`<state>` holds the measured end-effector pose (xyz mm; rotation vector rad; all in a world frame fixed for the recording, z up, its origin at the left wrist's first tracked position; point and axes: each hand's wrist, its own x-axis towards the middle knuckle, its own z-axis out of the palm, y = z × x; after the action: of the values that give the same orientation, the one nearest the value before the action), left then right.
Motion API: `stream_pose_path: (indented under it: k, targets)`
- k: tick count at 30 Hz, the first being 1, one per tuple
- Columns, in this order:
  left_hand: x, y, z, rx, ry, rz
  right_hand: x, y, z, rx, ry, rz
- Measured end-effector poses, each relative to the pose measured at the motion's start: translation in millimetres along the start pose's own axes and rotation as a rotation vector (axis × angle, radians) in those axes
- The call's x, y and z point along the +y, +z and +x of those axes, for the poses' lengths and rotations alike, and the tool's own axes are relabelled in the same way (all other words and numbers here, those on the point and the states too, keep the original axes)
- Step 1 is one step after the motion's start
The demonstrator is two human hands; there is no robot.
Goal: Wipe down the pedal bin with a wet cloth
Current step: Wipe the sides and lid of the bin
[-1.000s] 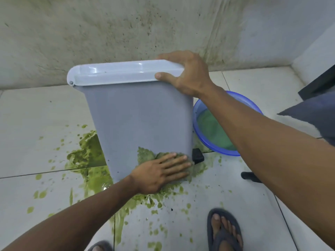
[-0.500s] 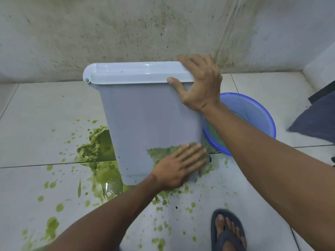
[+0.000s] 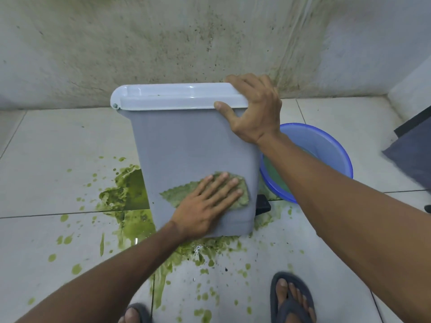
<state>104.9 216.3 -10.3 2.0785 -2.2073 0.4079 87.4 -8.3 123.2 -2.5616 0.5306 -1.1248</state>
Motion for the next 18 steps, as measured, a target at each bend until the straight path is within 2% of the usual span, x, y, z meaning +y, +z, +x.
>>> stream_pose_path:
  k: [4, 7, 10, 12, 14, 16, 18]
  targets:
    - [31, 16, 0, -0.148, 0.242, 0.033, 1, -2, -1, -0.003, -0.003, 0.023]
    - [15, 22, -34, -0.231, 0.460, 0.069, 1, -3, -1, -0.005, 0.001, 0.037]
    - [-21, 12, -65, -0.242, 0.543, 0.078, 1, -3, 1, -0.004, 0.013, 0.052]
    - [-46, 2, -72, -0.199, 0.481, 0.073, 0, -4, 0, -0.007, 0.018, 0.055]
    - [-58, -11, -62, -0.146, 0.326, 0.040, -1, -4, 0, -0.006, 0.022, 0.054]
    - [-55, -19, -38, -0.067, 0.162, 0.016, -2, -4, 0, -0.008, 0.026, 0.048]
    - [-35, -15, -11, -0.009, 0.105, -0.001, -3, -4, 1, -0.014, 0.025, 0.054]
